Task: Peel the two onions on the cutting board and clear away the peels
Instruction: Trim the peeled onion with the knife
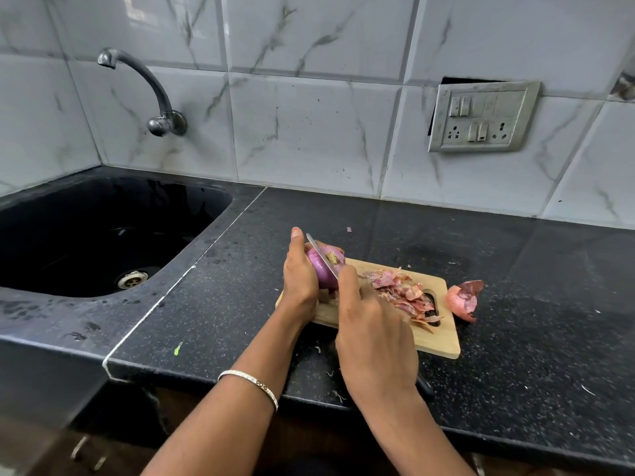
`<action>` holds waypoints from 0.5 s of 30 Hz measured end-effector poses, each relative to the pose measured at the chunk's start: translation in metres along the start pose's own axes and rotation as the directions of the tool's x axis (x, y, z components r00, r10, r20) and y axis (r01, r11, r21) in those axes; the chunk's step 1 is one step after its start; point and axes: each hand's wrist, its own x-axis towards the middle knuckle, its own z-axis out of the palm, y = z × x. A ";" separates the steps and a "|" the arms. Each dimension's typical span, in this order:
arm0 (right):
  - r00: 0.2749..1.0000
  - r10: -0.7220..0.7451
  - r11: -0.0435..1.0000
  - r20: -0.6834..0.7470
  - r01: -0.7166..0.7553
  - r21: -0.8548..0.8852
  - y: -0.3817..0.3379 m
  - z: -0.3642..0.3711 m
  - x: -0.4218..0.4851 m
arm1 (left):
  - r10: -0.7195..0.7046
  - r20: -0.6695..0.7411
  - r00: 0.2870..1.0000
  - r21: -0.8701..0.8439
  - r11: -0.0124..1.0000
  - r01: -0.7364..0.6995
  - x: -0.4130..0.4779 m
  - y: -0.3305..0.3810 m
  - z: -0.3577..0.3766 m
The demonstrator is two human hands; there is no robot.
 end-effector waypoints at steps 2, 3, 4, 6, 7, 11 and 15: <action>1.000 0.025 0.999 0.007 -0.026 0.030 0.002 0.000 -0.009 | -0.009 -0.024 1.000 0.009 1.000 0.009 0.000 0.003 0.003; 0.999 0.039 0.999 0.006 -0.039 0.037 0.003 0.001 -0.010 | -0.011 -0.034 0.999 0.014 1.000 0.011 0.001 0.002 0.005; 0.999 0.047 0.998 0.003 -0.047 0.039 0.002 0.002 -0.007 | -0.007 -0.029 1.000 0.026 1.000 0.008 0.001 0.001 0.005; 0.999 0.046 0.998 0.000 -0.046 0.050 -0.003 0.001 0.004 | 0.006 -0.013 1.000 0.062 0.998 -0.005 0.002 -0.002 0.001; 0.999 0.041 0.998 -0.001 -0.041 0.057 -0.006 0.002 0.009 | 0.005 -0.007 1.000 0.068 0.998 -0.005 0.002 -0.004 0.000; 0.999 0.038 0.997 0.003 -0.038 0.069 -0.010 0.001 0.011 | 0.010 -0.018 1.000 0.045 0.999 -0.010 0.006 -0.006 -0.002; 0.996 0.084 0.996 -0.002 -0.084 0.041 0.000 -0.002 -0.010 | 0.016 0.015 1.000 0.068 0.998 -0.017 0.004 -0.004 0.001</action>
